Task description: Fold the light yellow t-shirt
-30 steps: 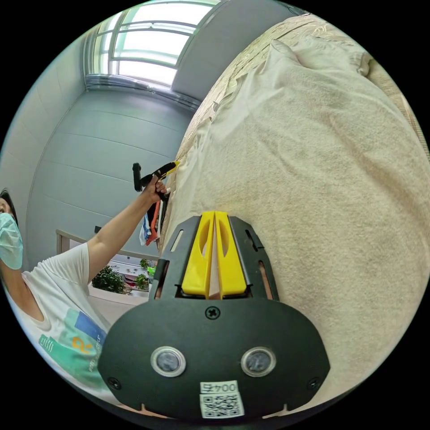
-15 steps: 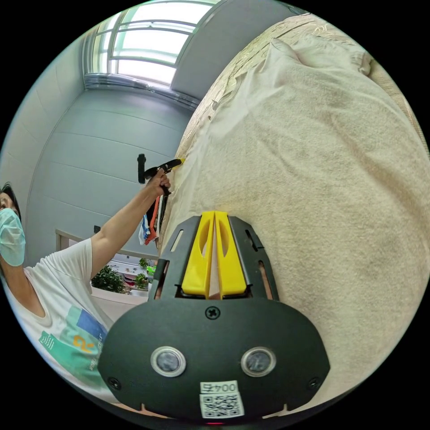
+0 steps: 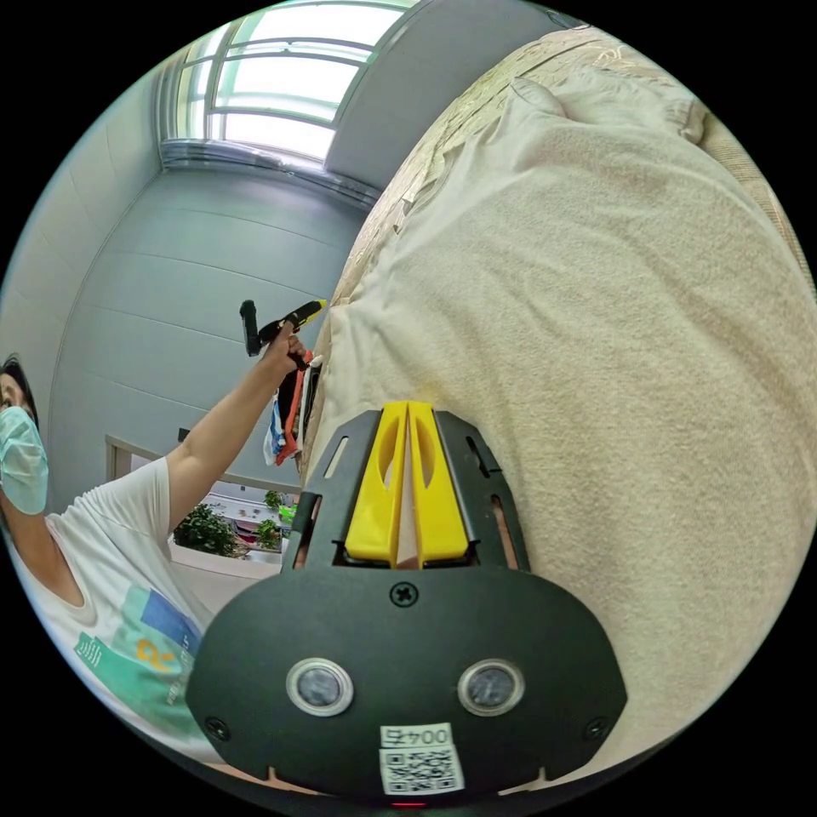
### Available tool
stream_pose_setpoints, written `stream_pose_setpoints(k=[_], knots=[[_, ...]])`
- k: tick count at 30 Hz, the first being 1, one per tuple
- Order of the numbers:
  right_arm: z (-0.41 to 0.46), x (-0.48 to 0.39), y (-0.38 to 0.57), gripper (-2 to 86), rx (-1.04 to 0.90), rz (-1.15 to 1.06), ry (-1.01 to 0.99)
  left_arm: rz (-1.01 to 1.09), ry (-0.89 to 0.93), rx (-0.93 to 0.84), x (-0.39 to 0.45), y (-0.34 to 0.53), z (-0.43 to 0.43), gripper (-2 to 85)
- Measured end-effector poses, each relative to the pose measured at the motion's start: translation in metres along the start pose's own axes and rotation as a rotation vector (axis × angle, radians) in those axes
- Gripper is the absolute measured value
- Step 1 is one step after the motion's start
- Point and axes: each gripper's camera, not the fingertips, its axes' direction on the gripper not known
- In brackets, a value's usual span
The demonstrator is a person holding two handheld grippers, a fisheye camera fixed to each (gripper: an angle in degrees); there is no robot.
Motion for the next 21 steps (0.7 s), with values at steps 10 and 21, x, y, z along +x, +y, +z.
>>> stream_pose_setpoints(k=[10, 21], knots=[[0.005, 0.019, -0.02, -0.6, -0.002, 0.011, -0.007, -0.401, 0.769, 0.08, -0.109, 0.281, -0.034, 8.5], [-0.158, 0.01, -0.153, 5.8, 0.266, -0.061, 0.507, -0.146, 0.959, 0.064, 0.134, 0.38, 0.01, 5.7]])
